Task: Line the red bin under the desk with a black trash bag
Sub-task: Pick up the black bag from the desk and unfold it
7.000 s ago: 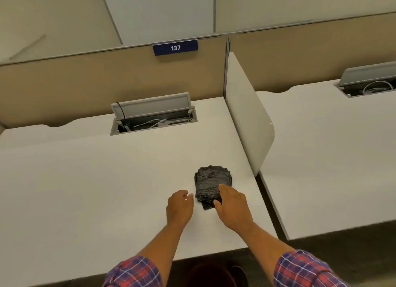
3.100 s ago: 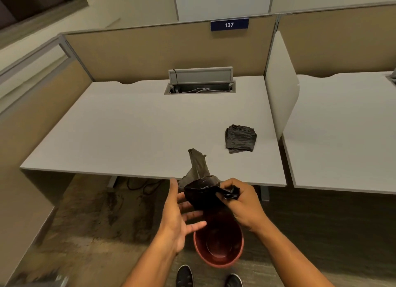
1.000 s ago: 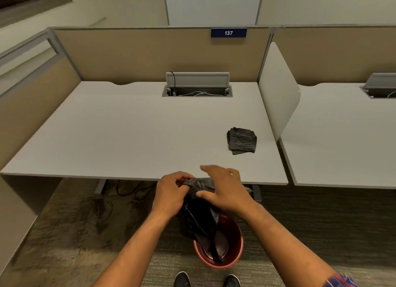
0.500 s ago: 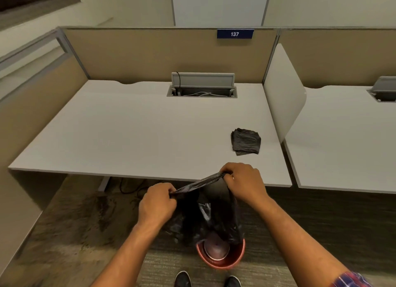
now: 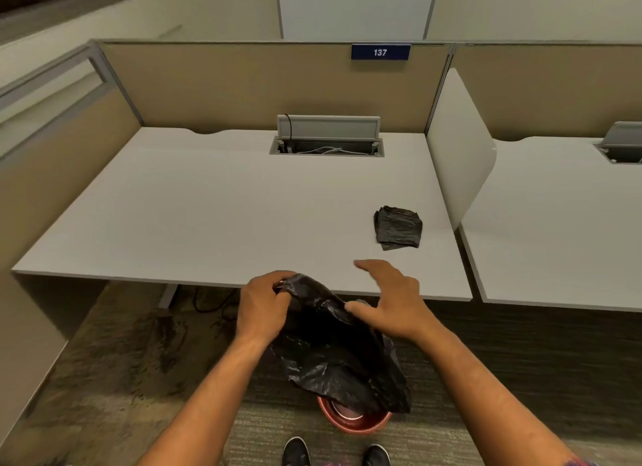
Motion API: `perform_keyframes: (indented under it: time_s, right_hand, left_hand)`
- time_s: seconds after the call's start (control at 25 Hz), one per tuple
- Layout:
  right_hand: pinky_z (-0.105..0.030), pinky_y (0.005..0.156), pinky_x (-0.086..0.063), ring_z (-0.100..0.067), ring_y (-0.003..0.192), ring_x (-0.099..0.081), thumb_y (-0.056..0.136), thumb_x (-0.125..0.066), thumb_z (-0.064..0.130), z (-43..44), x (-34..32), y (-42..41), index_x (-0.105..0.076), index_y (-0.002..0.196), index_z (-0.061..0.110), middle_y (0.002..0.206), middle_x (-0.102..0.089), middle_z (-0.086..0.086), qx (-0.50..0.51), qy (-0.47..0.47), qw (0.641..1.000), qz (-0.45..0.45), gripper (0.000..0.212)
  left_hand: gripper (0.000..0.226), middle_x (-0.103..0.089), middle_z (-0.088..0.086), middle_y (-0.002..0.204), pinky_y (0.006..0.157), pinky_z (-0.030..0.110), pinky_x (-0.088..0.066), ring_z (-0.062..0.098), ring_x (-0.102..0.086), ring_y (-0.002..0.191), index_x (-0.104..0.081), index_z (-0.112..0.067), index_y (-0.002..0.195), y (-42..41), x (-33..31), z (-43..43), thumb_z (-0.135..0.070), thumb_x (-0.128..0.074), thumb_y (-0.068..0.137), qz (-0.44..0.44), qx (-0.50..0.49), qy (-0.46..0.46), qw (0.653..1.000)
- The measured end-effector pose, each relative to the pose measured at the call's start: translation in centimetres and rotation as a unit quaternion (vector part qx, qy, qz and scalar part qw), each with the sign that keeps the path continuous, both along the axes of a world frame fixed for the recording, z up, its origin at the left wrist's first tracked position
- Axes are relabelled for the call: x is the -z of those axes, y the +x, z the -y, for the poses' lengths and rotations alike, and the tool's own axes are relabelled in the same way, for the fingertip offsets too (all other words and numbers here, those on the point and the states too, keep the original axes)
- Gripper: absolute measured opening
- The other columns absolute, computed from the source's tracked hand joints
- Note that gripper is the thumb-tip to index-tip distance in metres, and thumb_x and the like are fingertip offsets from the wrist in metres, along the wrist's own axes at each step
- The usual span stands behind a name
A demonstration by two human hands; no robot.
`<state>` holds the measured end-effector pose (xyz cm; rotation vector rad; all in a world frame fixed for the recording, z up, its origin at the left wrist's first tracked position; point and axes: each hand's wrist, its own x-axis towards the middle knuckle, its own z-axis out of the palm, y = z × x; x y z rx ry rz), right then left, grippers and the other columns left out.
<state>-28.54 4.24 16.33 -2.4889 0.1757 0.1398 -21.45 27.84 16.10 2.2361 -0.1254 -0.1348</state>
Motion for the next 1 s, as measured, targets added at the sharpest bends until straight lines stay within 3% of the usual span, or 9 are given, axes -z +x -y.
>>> perform_keyframes:
  time_s: [0.08,0.16,0.28,0.36,0.48,0.6,0.68,0.8,1.0]
  right_hand:
    - [-0.052,0.123,-0.026,-0.015,0.15,-0.037,0.078,-0.065,0.073,-1.6,-0.5,0.3,-0.03,0.158,0.042,0.164,-0.038,0.011,-0.074,0.018,0.997,-0.023,0.093]
    - [-0.053,0.121,-0.029,-0.017,0.146,-0.043,0.075,-0.064,0.078,-3.1,-0.3,0.7,-0.031,0.158,0.038,0.161,-0.045,0.007,-0.088,0.006,0.995,-0.04,0.097]
    - [-0.049,0.102,-0.042,-0.025,0.118,-0.064,0.085,-0.059,0.05,-4.1,-0.2,1.7,-0.06,0.126,0.031,0.124,-0.072,0.001,-0.056,-0.073,0.995,-0.037,0.046]
    - [-0.047,0.097,-0.041,-0.028,0.105,-0.066,0.09,-0.053,0.025,-3.8,-0.3,2.0,-0.064,0.104,0.028,0.107,-0.074,-0.001,-0.015,-0.082,0.996,-0.042,0.017]
    - [-0.046,0.095,-0.042,-0.03,0.104,-0.065,0.095,-0.049,0.017,-2.9,-0.1,1.9,-0.064,0.104,0.025,0.11,-0.074,-0.003,0.027,-0.067,0.996,-0.044,0.019]
    - [-0.046,0.096,-0.046,-0.031,0.107,-0.065,0.095,-0.046,0.015,-1.8,0.4,1.6,-0.066,0.113,0.02,0.116,-0.073,-0.005,0.047,-0.054,0.996,-0.045,0.028]
    - [-0.045,0.091,-0.052,-0.03,0.102,-0.066,0.094,-0.045,0.012,-0.7,1.0,1.4,-0.068,0.11,0.018,0.112,-0.073,-0.006,0.071,-0.027,0.996,-0.047,0.028]
    - [-0.042,0.084,-0.054,-0.026,0.094,-0.065,0.094,-0.044,0.006,0.9,2.2,0.7,-0.07,0.104,0.012,0.104,-0.072,-0.008,0.117,0.029,0.991,-0.051,0.029]
    - [-0.035,0.073,-0.048,-0.022,0.085,-0.066,0.096,-0.044,0.003,3.3,3.3,-0.8,-0.07,0.088,0.013,0.09,-0.071,-0.004,0.18,0.068,0.979,-0.062,0.029]
  left_hand:
    - [0.04,-0.079,-0.009,0.104,0.087,0.018,-0.051,0.007,-0.069,0.097,-0.084,-0.019,0.113,0.3,-0.5,1.2,0.003,-0.061,0.089,0.014,0.044,0.009,0.999]
    - [0.041,-0.081,-0.01,0.1,0.084,0.015,-0.053,0.004,-0.072,0.092,-0.085,-0.022,0.108,0.5,-1.0,2.3,0.002,-0.063,0.085,0.019,0.091,0.003,0.996]
    - [0.029,-0.079,-0.01,0.081,0.067,0.016,-0.053,0.005,-0.069,0.072,-0.084,-0.03,0.097,0.4,-1.2,3.0,-0.006,-0.074,0.083,0.019,0.159,-0.003,0.987]
    - [0.023,-0.07,-0.005,0.066,0.061,0.02,-0.048,0.007,-0.061,0.06,-0.08,-0.033,0.092,0.4,-1.1,2.8,-0.014,-0.083,0.081,0.016,0.179,-0.002,0.984]
    - [0.031,-0.06,-0.008,0.067,0.066,0.025,-0.048,0.005,-0.054,0.062,-0.078,-0.032,0.101,0.8,-0.1,1.6,-0.024,-0.092,0.074,-0.061,0.202,0.056,0.976]
    - [0.013,-0.074,-0.006,0.087,0.062,0.02,-0.043,0.012,-0.069,0.083,-0.078,-0.028,0.093,0.9,1.4,0.6,-0.022,-0.085,0.084,-0.109,0.23,0.196,0.947]
    - [0.009,-0.076,-0.004,0.087,0.06,0.02,-0.045,0.012,-0.071,0.082,-0.075,-0.025,0.084,0.8,2.3,-0.1,-0.017,-0.078,0.088,-0.126,0.197,0.23,0.945]
    - [0.016,-0.072,-0.007,0.089,0.071,0.032,-0.056,0.011,-0.069,0.081,-0.073,-0.024,0.09,1.1,3.8,-1.7,-0.009,-0.069,0.086,-0.133,0.119,0.201,0.963]
    - [0.029,-0.077,-0.003,0.094,0.081,0.036,-0.057,0.018,-0.073,0.093,-0.072,-0.029,0.092,0.9,6.2,-3.5,-0.002,-0.061,0.097,-0.113,-0.02,0.02,0.993]
